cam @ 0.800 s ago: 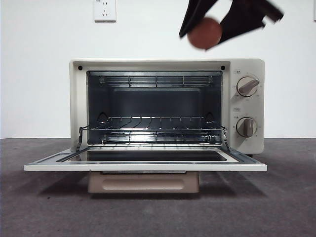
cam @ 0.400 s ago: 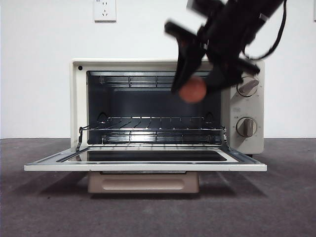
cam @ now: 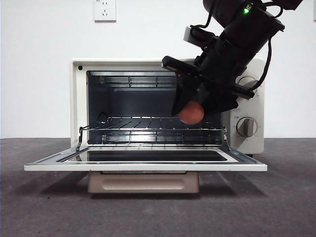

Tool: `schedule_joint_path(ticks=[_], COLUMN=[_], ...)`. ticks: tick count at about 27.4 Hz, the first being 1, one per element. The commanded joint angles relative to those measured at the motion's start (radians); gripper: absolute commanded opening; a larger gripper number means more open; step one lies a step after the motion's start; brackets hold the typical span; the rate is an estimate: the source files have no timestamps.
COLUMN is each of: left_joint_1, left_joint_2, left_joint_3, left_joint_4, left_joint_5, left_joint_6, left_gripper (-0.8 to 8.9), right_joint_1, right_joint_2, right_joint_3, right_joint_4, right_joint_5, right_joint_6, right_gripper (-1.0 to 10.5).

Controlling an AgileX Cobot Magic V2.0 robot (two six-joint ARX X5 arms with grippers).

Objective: Eggoven

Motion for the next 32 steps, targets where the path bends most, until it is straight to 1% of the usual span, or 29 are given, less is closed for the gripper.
schedule_joint_path(ticks=[1, 11, 12, 15, 19, 27, 32], left_joint_1=[-0.001, -0.001, -0.001, -0.001, -0.001, -0.001, -0.001], left_joint_2=[0.002, 0.002, 0.002, 0.002, 0.002, 0.002, 0.002], left_joint_3=[0.004, 0.004, 0.004, 0.004, 0.004, 0.004, 0.004], left_joint_4=[0.007, 0.007, 0.008, 0.014, 0.019, 0.018, 0.018], left_joint_5=[0.002, 0.002, 0.002, 0.002, 0.002, 0.002, 0.002], left_joint_6=[-0.002, -0.002, -0.001, -0.001, -0.001, 0.0, 0.0], left_gripper=[0.06, 0.06, 0.06, 0.06, 0.06, 0.06, 0.06], right_joint_1=[0.0, 0.002, 0.002, 0.002, 0.002, 0.003, 0.002], right_joint_2=[0.014, 0.072, 0.072, 0.072, 0.072, 0.059, 0.009], right_joint_3=[0.017, 0.017, 0.017, 0.017, 0.018, 0.018, 0.019], right_joint_4=[0.018, 0.021, 0.021, 0.025, 0.041, 0.044, 0.042], right_joint_5=[0.001, 0.008, 0.008, 0.021, 0.028, 0.032, 0.056], right_joint_6=[0.008, 0.01, 0.01, 0.011, 0.01, 0.01, 0.005], right_gripper=[0.0, 0.1, 0.4, 2.2, 3.0, 3.2, 3.2])
